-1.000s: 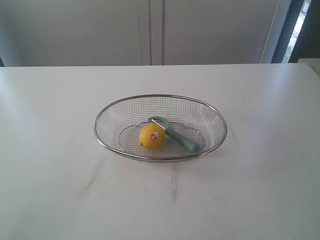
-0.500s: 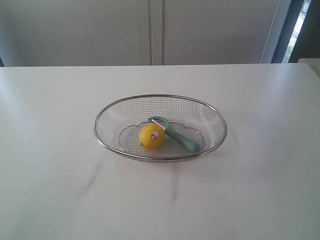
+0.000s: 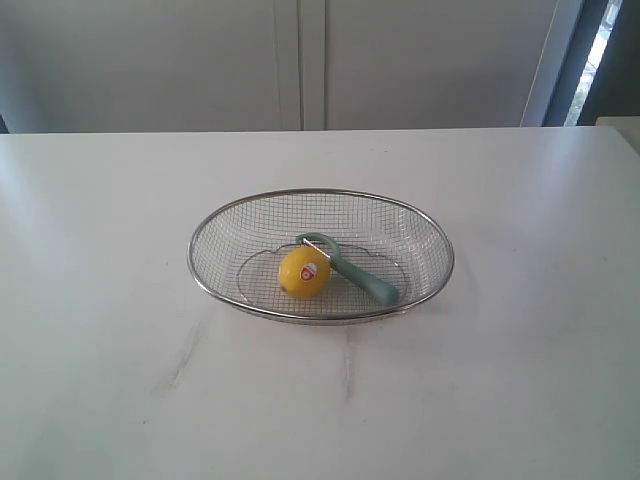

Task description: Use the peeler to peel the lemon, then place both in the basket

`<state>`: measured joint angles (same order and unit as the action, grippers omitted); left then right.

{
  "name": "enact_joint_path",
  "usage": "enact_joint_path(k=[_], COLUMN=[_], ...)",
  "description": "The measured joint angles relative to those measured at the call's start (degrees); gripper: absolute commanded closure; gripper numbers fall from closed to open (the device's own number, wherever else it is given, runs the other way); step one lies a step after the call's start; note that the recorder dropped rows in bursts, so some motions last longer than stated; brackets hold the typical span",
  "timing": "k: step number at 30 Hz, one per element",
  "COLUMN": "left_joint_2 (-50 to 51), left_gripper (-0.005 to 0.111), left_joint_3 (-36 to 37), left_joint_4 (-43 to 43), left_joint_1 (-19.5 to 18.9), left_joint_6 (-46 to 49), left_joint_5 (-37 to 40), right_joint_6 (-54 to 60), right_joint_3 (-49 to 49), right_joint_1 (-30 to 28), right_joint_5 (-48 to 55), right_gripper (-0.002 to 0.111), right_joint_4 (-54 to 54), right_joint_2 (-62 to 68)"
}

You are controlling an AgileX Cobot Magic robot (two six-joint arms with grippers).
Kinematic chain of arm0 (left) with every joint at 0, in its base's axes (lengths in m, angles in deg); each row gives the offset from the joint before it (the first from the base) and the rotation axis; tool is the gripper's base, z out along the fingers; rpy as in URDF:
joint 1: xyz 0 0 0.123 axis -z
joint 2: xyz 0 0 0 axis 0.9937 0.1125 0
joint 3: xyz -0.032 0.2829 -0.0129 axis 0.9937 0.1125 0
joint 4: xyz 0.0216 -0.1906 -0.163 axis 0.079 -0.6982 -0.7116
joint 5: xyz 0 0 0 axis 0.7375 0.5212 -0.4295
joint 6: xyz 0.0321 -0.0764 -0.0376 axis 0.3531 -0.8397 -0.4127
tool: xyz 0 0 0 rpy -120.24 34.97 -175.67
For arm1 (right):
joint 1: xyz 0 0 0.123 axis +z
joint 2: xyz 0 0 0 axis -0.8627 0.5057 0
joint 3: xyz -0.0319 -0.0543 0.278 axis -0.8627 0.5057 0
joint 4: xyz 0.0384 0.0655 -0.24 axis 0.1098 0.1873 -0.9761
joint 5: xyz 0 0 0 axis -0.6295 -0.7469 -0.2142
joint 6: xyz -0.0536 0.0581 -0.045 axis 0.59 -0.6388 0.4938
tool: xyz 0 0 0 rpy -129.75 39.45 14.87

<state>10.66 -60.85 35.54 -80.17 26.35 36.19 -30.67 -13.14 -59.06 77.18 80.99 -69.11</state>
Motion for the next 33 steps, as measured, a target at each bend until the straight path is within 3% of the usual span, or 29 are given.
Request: enact_joint_path(k=[33], left_joint_2=[0.0], left_gripper=[0.107], left_joint_3=[0.0], left_joint_4=[0.0], left_joint_1=[0.0], left_joint_6=[0.0], left_joint_5=[0.88], right_joint_6=[0.0], right_joint_3=[0.0], right_joint_1=[0.0], right_joint_5=[0.0], right_gripper=[0.108], right_joint_4=[0.0], right_joint_2=[0.0])
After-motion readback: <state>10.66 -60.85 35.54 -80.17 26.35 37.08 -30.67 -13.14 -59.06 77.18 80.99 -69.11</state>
